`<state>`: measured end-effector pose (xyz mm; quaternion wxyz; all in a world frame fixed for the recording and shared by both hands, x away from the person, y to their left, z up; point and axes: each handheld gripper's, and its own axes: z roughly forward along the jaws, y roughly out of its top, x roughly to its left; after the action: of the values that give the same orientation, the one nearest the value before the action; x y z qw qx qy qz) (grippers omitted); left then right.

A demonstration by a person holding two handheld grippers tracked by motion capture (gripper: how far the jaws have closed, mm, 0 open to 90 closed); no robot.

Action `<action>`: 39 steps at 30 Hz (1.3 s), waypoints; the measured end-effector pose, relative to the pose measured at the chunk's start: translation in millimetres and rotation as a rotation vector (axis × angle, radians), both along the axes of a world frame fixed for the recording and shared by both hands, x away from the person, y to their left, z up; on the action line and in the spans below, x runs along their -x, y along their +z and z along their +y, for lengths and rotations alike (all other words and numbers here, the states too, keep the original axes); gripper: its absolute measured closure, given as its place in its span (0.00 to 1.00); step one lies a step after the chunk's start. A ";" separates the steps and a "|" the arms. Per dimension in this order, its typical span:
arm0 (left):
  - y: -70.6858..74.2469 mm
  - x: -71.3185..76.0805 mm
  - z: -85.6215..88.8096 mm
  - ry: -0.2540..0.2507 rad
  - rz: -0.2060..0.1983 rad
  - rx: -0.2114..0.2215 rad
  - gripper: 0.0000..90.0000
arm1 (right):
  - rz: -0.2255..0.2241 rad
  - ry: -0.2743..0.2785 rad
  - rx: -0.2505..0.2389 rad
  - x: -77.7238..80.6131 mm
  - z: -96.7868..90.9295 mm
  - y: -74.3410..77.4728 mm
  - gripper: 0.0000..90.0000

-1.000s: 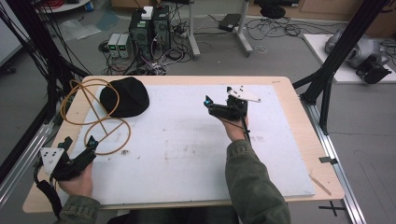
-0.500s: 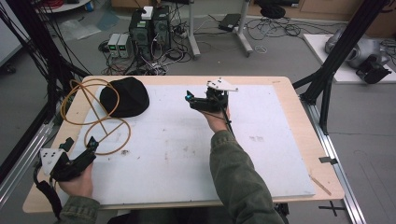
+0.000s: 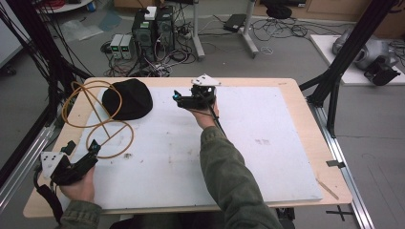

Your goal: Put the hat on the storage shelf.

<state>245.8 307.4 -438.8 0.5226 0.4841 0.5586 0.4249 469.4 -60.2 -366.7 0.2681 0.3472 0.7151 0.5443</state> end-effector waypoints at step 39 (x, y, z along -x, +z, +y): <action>-1.8 -6.9 0.1 -0.009 0.009 -0.008 0.24 | 0.075 0.178 -0.005 -49.1 132.3 -20.8 0.07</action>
<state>252.6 307.6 -440.6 0.5200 0.4909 0.5569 0.4225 518.4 72.2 -387.5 0.1908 0.3031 0.7511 0.5546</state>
